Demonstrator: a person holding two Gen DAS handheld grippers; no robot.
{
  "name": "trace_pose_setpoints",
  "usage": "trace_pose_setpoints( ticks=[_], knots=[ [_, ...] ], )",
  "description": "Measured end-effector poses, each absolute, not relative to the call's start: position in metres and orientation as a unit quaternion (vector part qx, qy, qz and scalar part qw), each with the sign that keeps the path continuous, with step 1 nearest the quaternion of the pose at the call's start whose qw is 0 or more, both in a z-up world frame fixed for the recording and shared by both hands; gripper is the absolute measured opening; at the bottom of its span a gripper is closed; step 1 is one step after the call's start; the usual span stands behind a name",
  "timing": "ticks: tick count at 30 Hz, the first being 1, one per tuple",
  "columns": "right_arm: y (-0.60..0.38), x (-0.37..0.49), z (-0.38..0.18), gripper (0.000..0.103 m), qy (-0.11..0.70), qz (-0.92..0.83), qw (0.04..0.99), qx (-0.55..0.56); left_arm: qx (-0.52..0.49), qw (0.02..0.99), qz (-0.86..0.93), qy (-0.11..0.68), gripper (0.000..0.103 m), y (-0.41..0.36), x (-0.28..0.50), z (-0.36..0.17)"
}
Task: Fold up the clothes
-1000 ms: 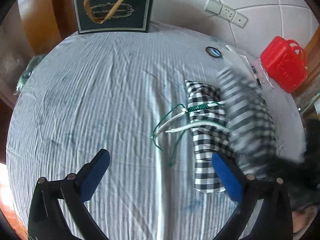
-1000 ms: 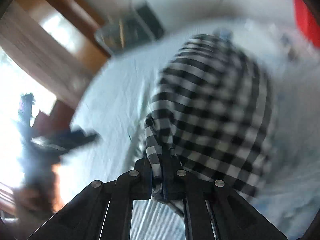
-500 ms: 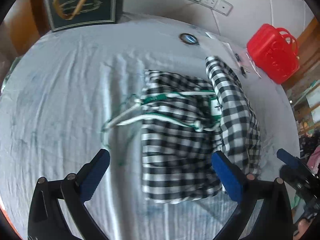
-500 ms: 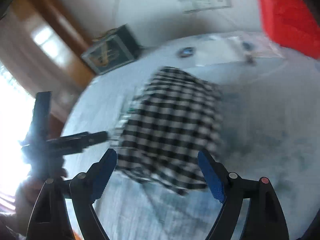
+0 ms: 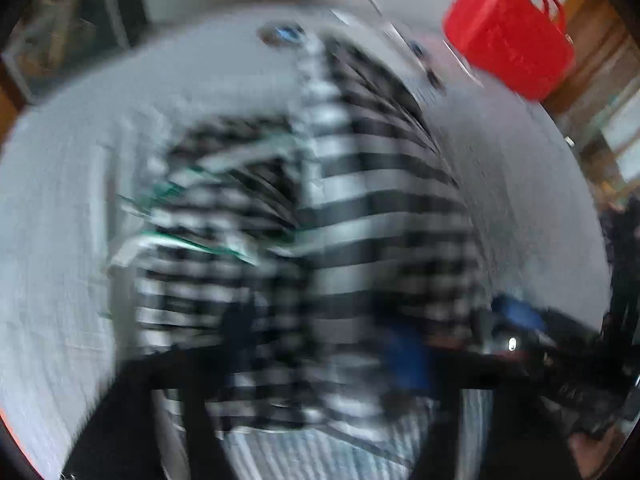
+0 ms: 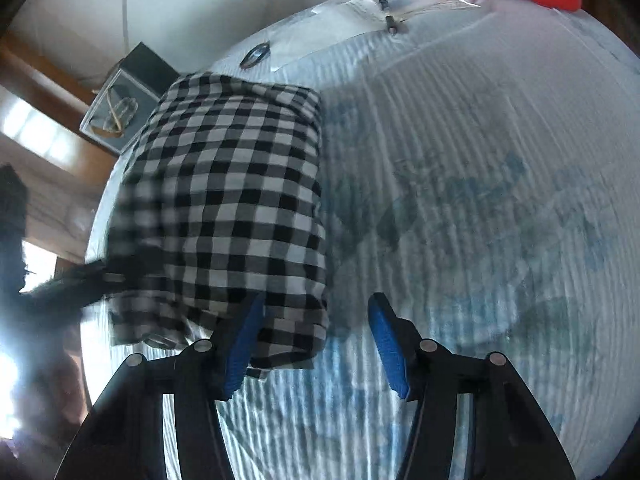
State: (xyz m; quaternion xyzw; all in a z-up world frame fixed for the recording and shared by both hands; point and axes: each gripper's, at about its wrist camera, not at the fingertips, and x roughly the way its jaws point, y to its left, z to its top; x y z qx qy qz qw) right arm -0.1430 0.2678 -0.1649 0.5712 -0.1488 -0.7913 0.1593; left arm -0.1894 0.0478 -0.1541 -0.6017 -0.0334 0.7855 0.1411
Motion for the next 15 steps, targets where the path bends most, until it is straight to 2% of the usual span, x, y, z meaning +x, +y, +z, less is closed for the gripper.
trace_pose_setpoints(
  ticks=[1, 3, 9, 12, 15],
  knots=[
    [0.270, -0.139, -0.163, 0.056, -0.146, -0.793, 0.158, 0.570, -0.602, 0.144, 0.784, -0.039, 0.009, 0.047, -0.188, -0.152],
    [0.275, -0.136, -0.156, 0.056, -0.140, -0.798, 0.158, 0.565, -0.589, 0.146, 0.794, -0.038, 0.007, 0.041, -0.185, -0.140],
    [0.257, -0.138, -0.121, 0.056, -0.122, -0.814, 0.197, 0.532, -0.526, 0.119, 0.841, -0.046, 0.007, -0.025, -0.173, -0.072],
    [0.231, -0.146, -0.108, 0.056, -0.110, -0.819, 0.228, 0.516, -0.537, 0.097, 0.836, -0.046, 0.007, -0.051, -0.170, -0.085],
    [0.199, -0.158, -0.106, 0.056, -0.092, -0.819, 0.255, 0.506, -0.568, 0.083, 0.817, -0.059, 0.007, -0.064, -0.171, -0.125]
  ],
)
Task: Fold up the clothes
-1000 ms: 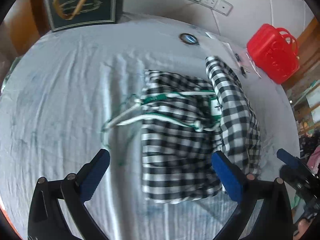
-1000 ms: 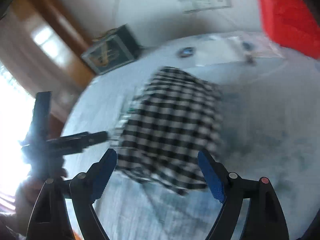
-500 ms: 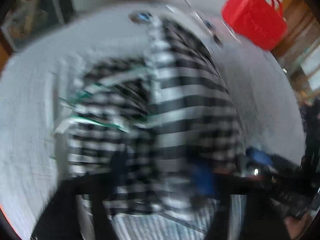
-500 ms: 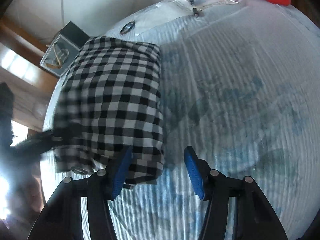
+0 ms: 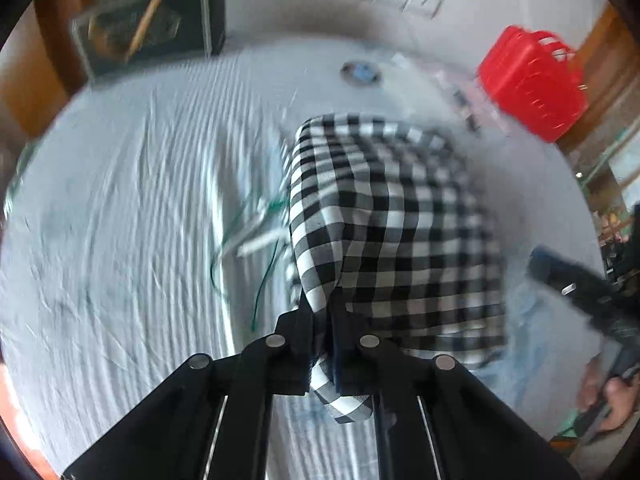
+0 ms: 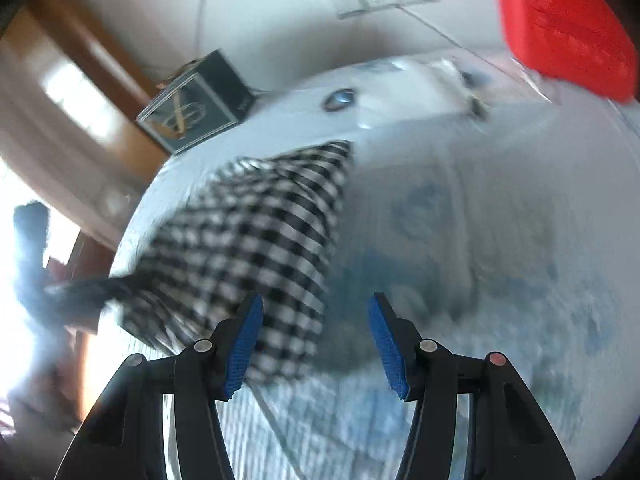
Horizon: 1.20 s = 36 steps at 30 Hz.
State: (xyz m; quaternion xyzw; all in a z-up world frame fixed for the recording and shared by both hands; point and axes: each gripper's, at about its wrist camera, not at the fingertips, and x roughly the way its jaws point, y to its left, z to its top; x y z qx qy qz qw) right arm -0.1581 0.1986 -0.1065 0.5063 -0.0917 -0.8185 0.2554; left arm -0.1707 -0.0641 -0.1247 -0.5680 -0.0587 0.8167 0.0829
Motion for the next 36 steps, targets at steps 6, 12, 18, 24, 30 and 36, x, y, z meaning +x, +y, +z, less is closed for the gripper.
trace_pose_setpoints(
  ticks=[6, 12, 18, 24, 30, 36],
  knots=[
    [0.143, -0.174, -0.161, 0.054, -0.017, -0.777, 0.275, 0.566, -0.598, 0.059, 0.797, -0.060, 0.008, -0.070, -0.167, -0.180],
    [0.152, -0.177, -0.146, 0.054, -0.005, -0.777, 0.265, 0.572, -0.603, 0.070, 0.790, -0.082, 0.039, -0.091, -0.162, -0.148],
    [0.169, -0.203, -0.098, 0.076, -0.013, -0.816, 0.261, 0.515, -0.533, 0.090, 0.838, -0.073, 0.082, -0.078, -0.176, -0.088],
    [0.152, -0.247, -0.121, 0.008, -0.039, -0.780, 0.290, 0.553, -0.588, 0.118, 0.798, -0.057, 0.042, -0.037, -0.192, -0.132],
    [0.127, -0.276, -0.167, 0.005, 0.011, -0.756, 0.267, 0.598, -0.626, 0.119, 0.771, -0.028, 0.036, -0.021, -0.192, -0.177],
    [0.133, -0.281, -0.185, 0.005, -0.004, -0.755, 0.243, 0.608, -0.626, 0.126, 0.769, -0.028, 0.038, -0.024, -0.192, -0.176]
  ],
)
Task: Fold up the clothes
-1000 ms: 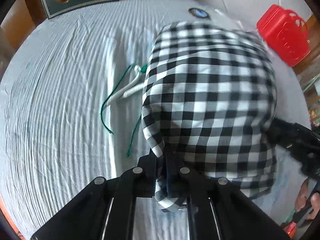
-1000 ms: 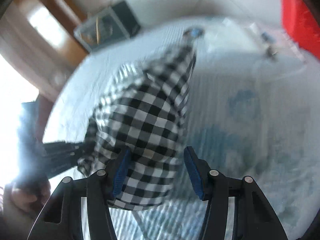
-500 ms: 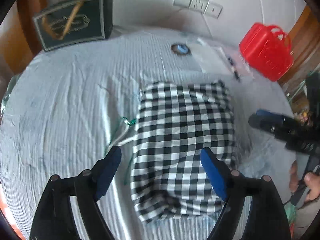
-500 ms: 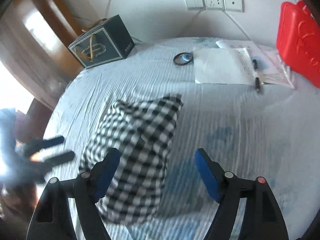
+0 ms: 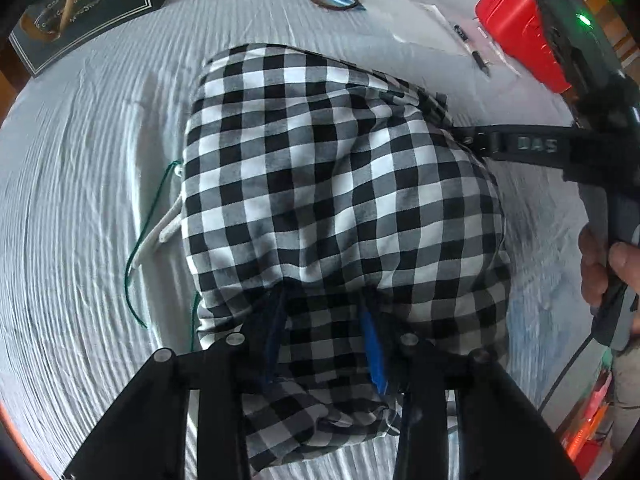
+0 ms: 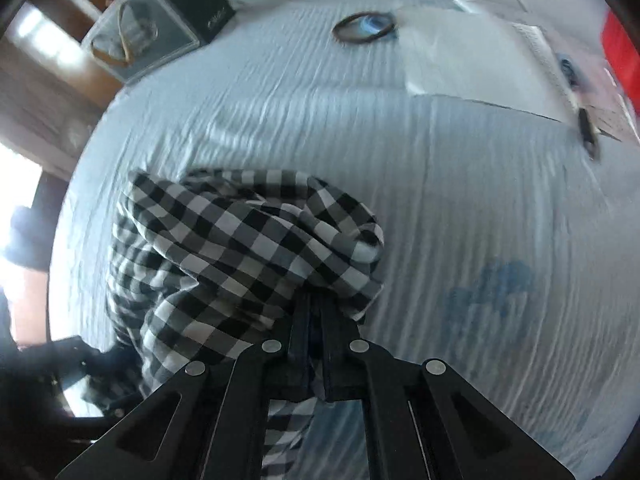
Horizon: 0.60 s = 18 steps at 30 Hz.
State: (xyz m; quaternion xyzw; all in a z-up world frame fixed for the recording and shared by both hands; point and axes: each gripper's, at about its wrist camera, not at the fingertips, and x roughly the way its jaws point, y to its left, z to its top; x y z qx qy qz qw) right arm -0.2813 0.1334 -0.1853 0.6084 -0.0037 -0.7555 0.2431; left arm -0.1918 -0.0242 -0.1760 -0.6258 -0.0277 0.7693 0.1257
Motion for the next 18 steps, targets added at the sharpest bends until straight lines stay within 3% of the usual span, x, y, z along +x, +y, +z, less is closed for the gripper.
trace_pose_setpoints(
  ticks=[1, 2, 3, 4, 5, 6, 13, 18],
  knots=[
    [0.140, -0.277, -0.177, 0.005, -0.014, -0.763, 0.242, 0.599, -0.624, 0.120, 0.772, -0.025, 0.042, -0.027, -0.188, -0.170],
    [0.147, -0.271, -0.168, 0.005, -0.024, -0.771, 0.241, 0.589, -0.616, 0.113, 0.780, -0.017, 0.056, -0.029, -0.185, -0.163],
    [0.153, -0.263, -0.159, 0.007, -0.035, -0.777, 0.244, 0.580, -0.603, 0.104, 0.791, -0.006, 0.077, -0.031, -0.183, -0.154],
    [0.159, -0.254, -0.152, 0.010, -0.046, -0.780, 0.250, 0.573, -0.589, 0.095, 0.803, 0.004, 0.086, -0.034, -0.178, -0.145],
    [0.164, -0.245, -0.144, 0.018, -0.057, -0.782, 0.255, 0.565, -0.575, 0.087, 0.813, 0.013, 0.098, -0.037, -0.173, -0.137],
    [0.168, -0.236, -0.139, 0.023, -0.066, -0.783, 0.261, 0.561, -0.567, 0.082, 0.820, 0.016, 0.103, -0.039, -0.168, -0.131],
    [0.161, -0.190, -0.153, 0.024, -0.076, -0.757, 0.287, 0.582, -0.570, 0.067, 0.818, 0.013, 0.103, -0.059, -0.172, -0.138],
    [0.158, -0.178, -0.171, 0.032, -0.074, -0.743, 0.285, 0.601, -0.591, 0.059, 0.804, 0.026, 0.103, -0.065, -0.166, -0.163]
  ],
)
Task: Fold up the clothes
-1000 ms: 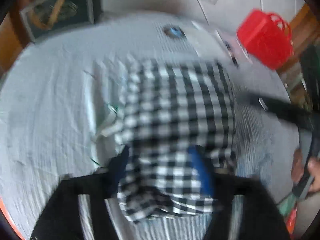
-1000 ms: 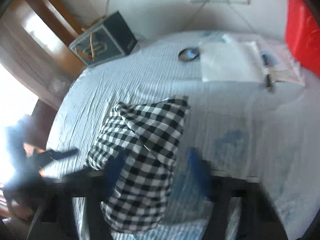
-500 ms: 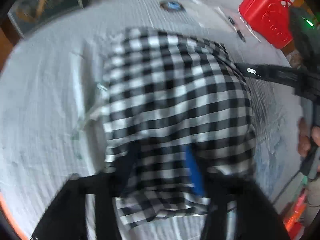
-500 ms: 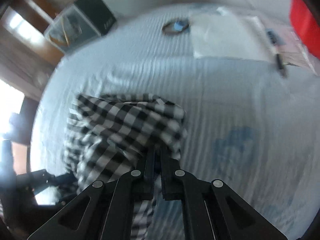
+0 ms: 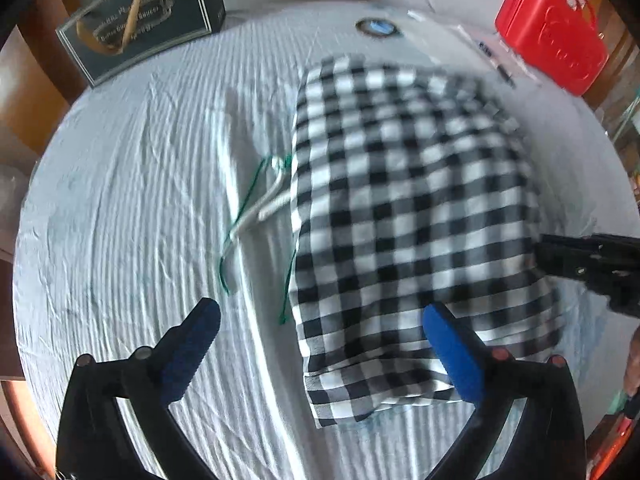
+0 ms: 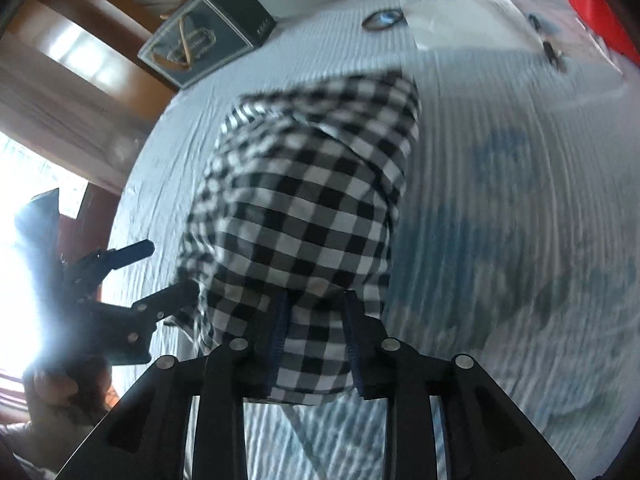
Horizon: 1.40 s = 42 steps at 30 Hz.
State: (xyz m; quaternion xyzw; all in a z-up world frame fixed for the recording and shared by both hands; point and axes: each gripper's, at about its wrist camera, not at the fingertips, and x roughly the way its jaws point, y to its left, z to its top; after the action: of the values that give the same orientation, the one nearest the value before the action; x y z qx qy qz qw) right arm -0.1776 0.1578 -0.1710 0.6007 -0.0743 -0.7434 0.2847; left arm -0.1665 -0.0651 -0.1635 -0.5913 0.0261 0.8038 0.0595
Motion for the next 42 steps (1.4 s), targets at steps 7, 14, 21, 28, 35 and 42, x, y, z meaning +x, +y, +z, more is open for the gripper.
trace_pose_setpoints(
  ticks=[7, 14, 21, 28, 35, 42],
  knots=[
    [0.172, -0.176, -0.164, 0.069, -0.072, -0.752, 0.263, 0.600, -0.593, 0.076, 0.801, -0.034, 0.103, -0.085, -0.163, -0.167],
    [0.188, -0.192, -0.161, 0.087, -0.119, -0.762, 0.248, 0.587, -0.581, 0.075, 0.807, -0.074, 0.103, -0.096, -0.193, -0.166],
    [0.177, -0.215, -0.172, 0.094, -0.152, -0.759, 0.235, 0.588, -0.603, 0.087, 0.789, -0.080, 0.103, -0.078, -0.212, -0.193],
    [0.161, -0.243, -0.190, 0.097, -0.162, -0.751, 0.231, 0.597, -0.604, 0.097, 0.788, -0.070, 0.083, -0.069, -0.209, -0.188],
    [0.139, -0.247, -0.203, 0.064, -0.153, -0.734, 0.264, 0.607, -0.607, 0.097, 0.788, -0.043, 0.052, -0.056, -0.210, -0.186],
    [0.136, -0.249, -0.209, 0.063, -0.150, -0.728, 0.266, 0.614, -0.604, 0.104, 0.789, -0.041, 0.052, -0.057, -0.210, -0.187]
  ],
)
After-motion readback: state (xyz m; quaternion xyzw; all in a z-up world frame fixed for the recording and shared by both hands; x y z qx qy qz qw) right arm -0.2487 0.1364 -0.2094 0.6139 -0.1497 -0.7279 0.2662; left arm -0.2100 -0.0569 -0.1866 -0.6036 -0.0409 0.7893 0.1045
